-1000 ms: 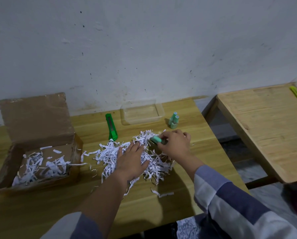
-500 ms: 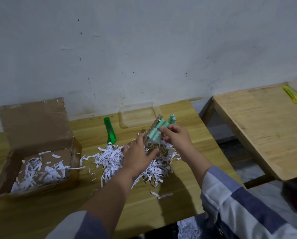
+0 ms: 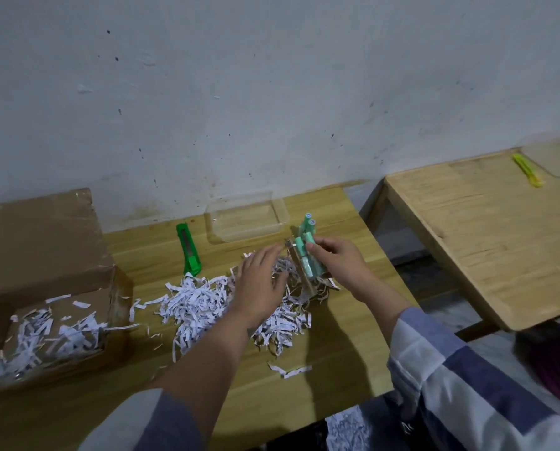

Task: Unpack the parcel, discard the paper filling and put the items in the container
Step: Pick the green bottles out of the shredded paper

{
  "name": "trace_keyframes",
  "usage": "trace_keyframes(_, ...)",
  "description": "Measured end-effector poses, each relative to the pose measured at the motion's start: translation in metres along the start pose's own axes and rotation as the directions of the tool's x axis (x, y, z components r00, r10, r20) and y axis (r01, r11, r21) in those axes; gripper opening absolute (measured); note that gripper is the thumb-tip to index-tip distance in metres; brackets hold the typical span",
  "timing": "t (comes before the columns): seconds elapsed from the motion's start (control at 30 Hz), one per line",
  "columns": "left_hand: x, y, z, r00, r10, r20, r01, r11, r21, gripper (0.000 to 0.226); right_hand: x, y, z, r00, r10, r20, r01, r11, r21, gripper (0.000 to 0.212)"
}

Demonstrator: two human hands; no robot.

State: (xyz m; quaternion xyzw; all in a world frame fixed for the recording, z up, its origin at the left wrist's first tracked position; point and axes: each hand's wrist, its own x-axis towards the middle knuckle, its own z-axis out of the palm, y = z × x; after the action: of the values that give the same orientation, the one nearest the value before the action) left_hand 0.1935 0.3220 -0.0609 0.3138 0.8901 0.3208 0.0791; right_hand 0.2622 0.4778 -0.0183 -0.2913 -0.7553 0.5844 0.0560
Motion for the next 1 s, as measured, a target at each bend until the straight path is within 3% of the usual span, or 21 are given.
trace_keyframes(0.13, 0.013, 0.012, -0.002, 0.985, -0.144, 0.095, 0.17, 0.897, -0.407, 0.079, -0.002, -0.001, 0.007, 0.996, -0.021, 0.084, 0.012, 0.995, 0.101, 0.005)
trace_keyframes(0.3, 0.011, 0.002, -0.007, 0.97, -0.241, 0.039, 0.228, 0.838, -0.496, 0.029, -0.001, 0.005, 0.005, 0.983, 0.062, 0.171, -0.088, 0.985, 0.151, 0.012)
trace_keyframes(0.4, 0.007, -0.008, -0.008, 0.973, -0.232, -0.008, 0.208, 0.885, -0.416, 0.019, -0.001, 0.008, 0.002, 0.987, 0.083, 0.138, -0.102, 0.985, 0.139, 0.014)
trace_keyframes(0.5, 0.0, -0.016, -0.009, 0.982, -0.188, -0.016, 0.177, 0.949, -0.26, 0.016, 0.004, 0.009, -0.004, 0.994, 0.109, 0.0, -0.108, 0.99, 0.089, 0.011)
trace_keyframes(0.57, -0.005, -0.022, -0.007, 0.995, -0.102, -0.005, 0.102, 0.994, -0.026, 0.025, 0.01, 0.011, -0.01, 0.984, 0.119, -0.131, -0.123, 0.992, -0.023, 0.015)
trace_keyframes(0.63, -0.01, -0.025, -0.005, 0.991, -0.074, 0.115, 0.059, 0.991, 0.124, 0.041, 0.018, 0.011, -0.016, 0.959, 0.131, -0.25, -0.154, 0.985, -0.077, 0.016)
trace_keyframes(0.77, -0.018, -0.031, 0.004, 0.949, -0.06, 0.309, -0.007, 0.977, 0.212, 0.064, 0.038, 0.015, -0.026, 0.921, 0.169, -0.35, -0.214, 0.972, -0.094, 0.021)
trace_keyframes(1.0, -0.02, -0.043, 0.01, 0.95, -0.013, 0.312, -0.076, 0.96, 0.271, 0.076, 0.078, 0.027, -0.024, 0.892, 0.267, -0.365, -0.34, 0.928, -0.152, 0.028)
